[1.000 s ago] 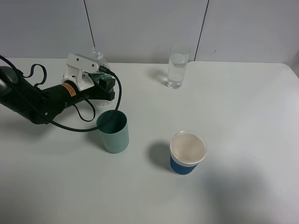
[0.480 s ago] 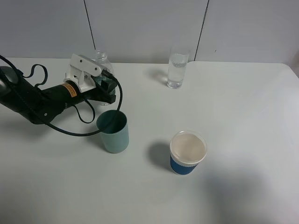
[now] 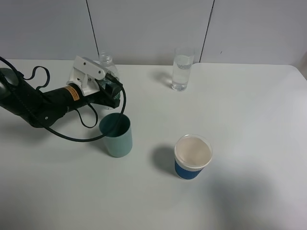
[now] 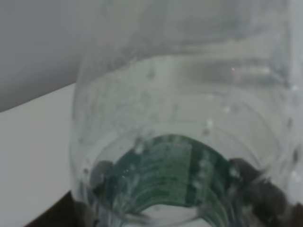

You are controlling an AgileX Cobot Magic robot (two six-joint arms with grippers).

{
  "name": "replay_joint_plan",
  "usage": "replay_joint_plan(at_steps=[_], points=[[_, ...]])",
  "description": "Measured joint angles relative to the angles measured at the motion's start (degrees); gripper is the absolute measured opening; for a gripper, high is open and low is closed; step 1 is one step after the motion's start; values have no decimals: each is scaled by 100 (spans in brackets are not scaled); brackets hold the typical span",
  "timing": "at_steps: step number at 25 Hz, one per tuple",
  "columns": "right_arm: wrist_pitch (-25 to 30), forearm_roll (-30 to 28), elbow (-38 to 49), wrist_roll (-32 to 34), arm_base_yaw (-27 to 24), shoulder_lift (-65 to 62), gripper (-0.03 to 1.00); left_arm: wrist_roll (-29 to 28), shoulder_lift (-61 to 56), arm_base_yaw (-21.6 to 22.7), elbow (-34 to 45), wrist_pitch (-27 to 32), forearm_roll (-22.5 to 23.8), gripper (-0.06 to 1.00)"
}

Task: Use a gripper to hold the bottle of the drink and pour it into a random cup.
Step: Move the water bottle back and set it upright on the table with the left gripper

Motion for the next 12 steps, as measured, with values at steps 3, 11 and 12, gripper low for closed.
replay_joint_plan(at_steps=[3, 11, 12], points=[[0, 0, 0, 0, 0, 0, 74, -174, 0, 0, 0, 0, 72, 50], [0, 0, 0, 0, 0, 0, 74, -390, 0, 0, 0, 0, 89, 50], [0, 0, 0, 0, 0, 0, 74, -443, 0, 0, 0, 0, 89, 50]])
